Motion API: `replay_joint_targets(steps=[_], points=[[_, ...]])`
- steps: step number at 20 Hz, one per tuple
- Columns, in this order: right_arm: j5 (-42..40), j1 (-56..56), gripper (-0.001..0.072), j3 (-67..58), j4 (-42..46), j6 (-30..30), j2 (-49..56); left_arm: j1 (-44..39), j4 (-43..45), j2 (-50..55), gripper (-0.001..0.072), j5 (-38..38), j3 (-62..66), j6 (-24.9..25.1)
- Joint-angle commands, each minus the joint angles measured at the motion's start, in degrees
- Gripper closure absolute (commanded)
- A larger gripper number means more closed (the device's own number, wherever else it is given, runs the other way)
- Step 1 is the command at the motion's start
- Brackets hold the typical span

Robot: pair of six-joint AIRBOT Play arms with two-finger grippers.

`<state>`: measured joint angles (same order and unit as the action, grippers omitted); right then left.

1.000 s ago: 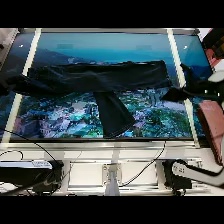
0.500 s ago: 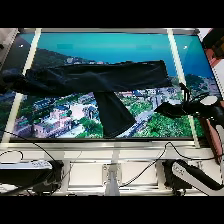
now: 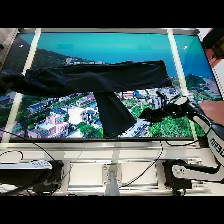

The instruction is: Fold the clothes and pants, and hang the long-sleeved shirts on hangers.

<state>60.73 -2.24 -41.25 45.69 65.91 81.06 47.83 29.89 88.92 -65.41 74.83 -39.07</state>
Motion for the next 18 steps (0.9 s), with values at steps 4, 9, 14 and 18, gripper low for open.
replay_joint_targets(steps=[4,9,14,18], points=[[-4.57,5.81,0.0213,-2.08,0.61,-0.55,3.30,0.00,0.00,-0.04,0.0640,-0.02,0.07,-1.27],[-3.15,10.05,0.0230,-2.08,1.07,-0.94,5.31,0.00,0.00,-0.04,0.0640,-0.33,0.07,-1.64],[-3.32,11.56,0.0602,-2.10,1.11,-1.03,5.29,0.00,0.00,-0.04,0.0640,-0.44,0.07,-1.66],[-1.60,11.56,0.0691,-4.72,1.27,-1.38,4.76,0.00,-3.69,-0.04,0.0640,-1.33,0.07,-1.66]])
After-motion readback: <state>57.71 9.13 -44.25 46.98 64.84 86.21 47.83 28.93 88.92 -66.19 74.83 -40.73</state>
